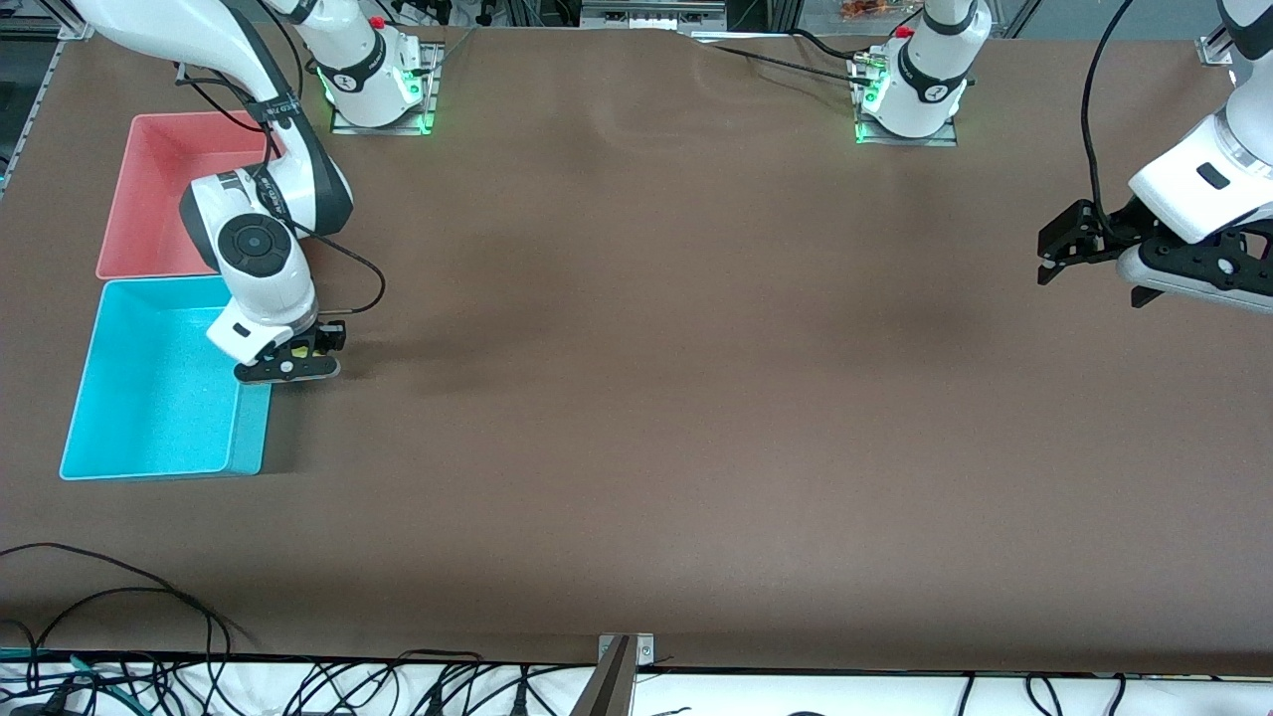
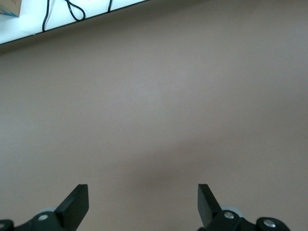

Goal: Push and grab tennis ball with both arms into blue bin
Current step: 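Lift the ball with the right gripper and carry it over the cyan bin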

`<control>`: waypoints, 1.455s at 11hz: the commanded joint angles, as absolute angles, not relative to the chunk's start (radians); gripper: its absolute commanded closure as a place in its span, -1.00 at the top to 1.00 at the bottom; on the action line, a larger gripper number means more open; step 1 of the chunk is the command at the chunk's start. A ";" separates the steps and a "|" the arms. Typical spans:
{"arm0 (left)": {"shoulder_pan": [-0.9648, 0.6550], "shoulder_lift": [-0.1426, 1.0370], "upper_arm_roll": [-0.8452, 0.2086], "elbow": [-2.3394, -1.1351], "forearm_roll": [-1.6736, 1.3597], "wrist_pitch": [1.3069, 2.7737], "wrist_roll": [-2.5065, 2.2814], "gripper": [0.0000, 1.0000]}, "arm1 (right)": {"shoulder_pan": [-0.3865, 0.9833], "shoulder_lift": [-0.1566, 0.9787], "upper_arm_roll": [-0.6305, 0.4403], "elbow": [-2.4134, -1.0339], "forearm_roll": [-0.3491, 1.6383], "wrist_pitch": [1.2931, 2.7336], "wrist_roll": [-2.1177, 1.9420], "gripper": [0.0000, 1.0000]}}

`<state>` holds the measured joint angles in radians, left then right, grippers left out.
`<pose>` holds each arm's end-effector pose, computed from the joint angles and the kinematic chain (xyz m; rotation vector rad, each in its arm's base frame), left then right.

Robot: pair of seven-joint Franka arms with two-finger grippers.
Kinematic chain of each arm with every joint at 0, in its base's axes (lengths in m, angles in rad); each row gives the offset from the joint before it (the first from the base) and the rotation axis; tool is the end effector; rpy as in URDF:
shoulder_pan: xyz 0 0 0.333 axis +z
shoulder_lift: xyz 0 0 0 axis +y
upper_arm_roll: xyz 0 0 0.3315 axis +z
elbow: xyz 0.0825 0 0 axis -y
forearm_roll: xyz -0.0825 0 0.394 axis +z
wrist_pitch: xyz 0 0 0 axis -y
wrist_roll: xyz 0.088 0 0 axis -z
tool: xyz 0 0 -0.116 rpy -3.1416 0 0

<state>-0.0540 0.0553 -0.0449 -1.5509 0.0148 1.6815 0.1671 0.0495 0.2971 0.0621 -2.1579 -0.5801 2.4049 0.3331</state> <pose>0.5912 -0.0563 0.6189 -3.0968 0.4158 -0.1171 0.5704 0.0568 0.2547 2.7652 0.3055 0.0503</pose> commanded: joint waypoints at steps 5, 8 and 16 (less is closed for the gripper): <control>-0.049 0.061 -0.049 -1.529 -0.002 1.660 0.123 1.00 | 0.005 0.305 0.092 -1.885 -0.381 2.088 0.096 -0.03; -0.055 0.060 -0.049 -1.529 -0.002 1.660 0.088 1.00 | -0.079 0.302 0.086 -1.803 -0.290 1.955 -0.064 -0.04; -0.043 0.063 -0.046 -1.531 -0.002 1.660 0.104 1.00 | -0.330 0.324 0.057 -1.911 -0.057 2.049 -0.492 -0.02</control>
